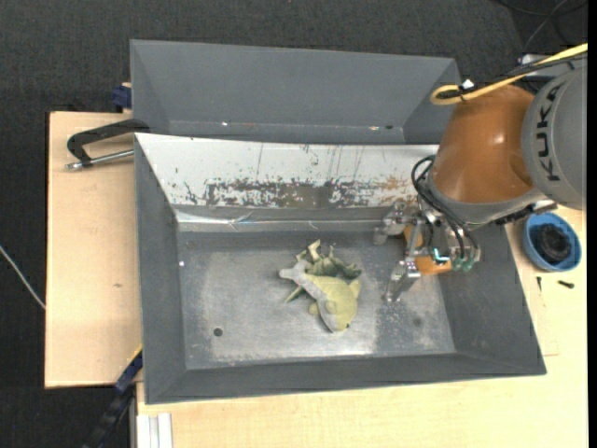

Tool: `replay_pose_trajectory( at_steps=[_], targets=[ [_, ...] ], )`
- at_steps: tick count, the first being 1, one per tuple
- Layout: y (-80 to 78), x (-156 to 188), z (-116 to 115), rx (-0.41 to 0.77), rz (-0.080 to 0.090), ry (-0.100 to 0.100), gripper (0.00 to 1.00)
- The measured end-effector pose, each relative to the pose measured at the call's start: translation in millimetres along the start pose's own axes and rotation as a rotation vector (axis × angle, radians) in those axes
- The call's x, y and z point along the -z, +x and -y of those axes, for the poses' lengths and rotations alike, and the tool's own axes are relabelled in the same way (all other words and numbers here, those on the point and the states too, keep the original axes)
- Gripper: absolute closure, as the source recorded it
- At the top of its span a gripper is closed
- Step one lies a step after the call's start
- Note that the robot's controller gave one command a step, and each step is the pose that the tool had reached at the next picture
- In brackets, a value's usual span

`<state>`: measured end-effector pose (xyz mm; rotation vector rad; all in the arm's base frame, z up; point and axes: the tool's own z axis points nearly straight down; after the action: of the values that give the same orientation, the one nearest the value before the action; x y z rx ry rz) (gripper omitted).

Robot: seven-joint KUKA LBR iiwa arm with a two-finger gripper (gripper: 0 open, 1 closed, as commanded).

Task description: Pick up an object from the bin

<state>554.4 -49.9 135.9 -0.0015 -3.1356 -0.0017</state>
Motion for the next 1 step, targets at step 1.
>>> replay_pose_trajectory(
  at_steps=[1],
  targets=[
    [-34.0,-63.6,-61.7,0.1,0.012,0.002,0.0]
  ],
)
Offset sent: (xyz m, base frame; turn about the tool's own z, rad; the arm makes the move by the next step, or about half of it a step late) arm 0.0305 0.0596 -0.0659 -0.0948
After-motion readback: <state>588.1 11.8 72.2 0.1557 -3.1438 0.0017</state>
